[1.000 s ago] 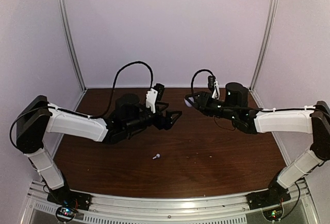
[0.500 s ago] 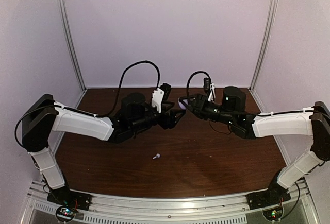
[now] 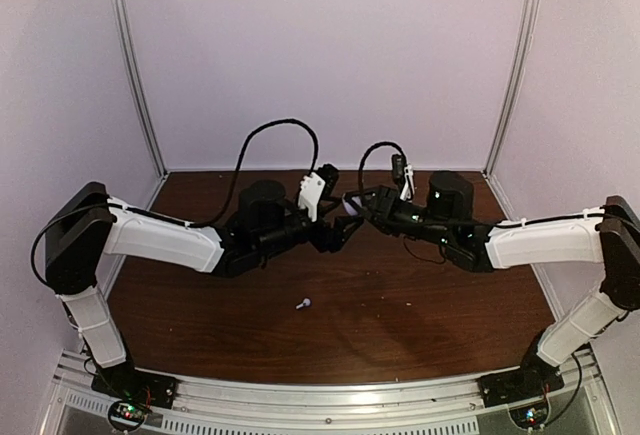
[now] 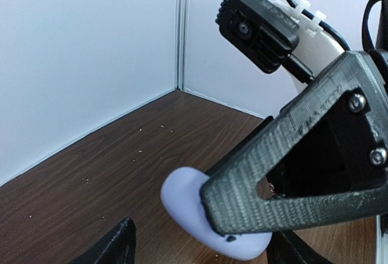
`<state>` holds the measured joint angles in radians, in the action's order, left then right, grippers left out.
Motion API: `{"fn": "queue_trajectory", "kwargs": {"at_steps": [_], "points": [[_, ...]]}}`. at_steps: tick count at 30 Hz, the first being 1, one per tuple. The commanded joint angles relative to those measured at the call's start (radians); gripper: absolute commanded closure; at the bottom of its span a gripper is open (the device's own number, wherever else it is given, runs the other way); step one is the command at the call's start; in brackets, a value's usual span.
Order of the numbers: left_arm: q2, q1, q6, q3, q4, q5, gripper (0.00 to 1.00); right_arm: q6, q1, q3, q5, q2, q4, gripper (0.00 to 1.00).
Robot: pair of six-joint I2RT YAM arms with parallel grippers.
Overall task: Insert the wireless bluetooth earbuds into the charging case
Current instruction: Pass from the right arm to the left
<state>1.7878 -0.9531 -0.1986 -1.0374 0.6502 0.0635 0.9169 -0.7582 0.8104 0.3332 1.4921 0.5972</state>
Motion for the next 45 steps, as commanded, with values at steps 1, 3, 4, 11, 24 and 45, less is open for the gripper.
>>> {"fn": "queue_trajectory", "kwargs": {"at_steps": [1,3,4,11,24,45], "points": [[-0.021,-0.006,0.064,-0.015,0.028,0.024,0.25,0.004,-0.01,-0.017,0.012,0.011,0.025,0.66],[-0.028,-0.004,0.076,-0.001,0.04,0.027,0.25,0.004,-0.009,-0.017,0.02,0.014,0.027,0.66],[-0.033,-0.005,0.082,0.005,0.046,0.024,0.25,0.006,-0.01,-0.017,0.024,0.016,0.028,0.66],[-0.05,-0.005,0.155,0.04,0.087,0.047,0.24,0.01,-0.016,-0.022,0.042,0.015,0.026,0.66],[-0.08,-0.005,0.332,0.046,0.031,0.121,0.28,0.007,-0.029,-0.038,0.061,0.007,0.009,0.66],[-0.183,-0.006,0.446,0.056,-0.112,0.247,0.62,-0.077,-0.027,-0.045,0.183,-0.066,-0.045,0.4]]}}
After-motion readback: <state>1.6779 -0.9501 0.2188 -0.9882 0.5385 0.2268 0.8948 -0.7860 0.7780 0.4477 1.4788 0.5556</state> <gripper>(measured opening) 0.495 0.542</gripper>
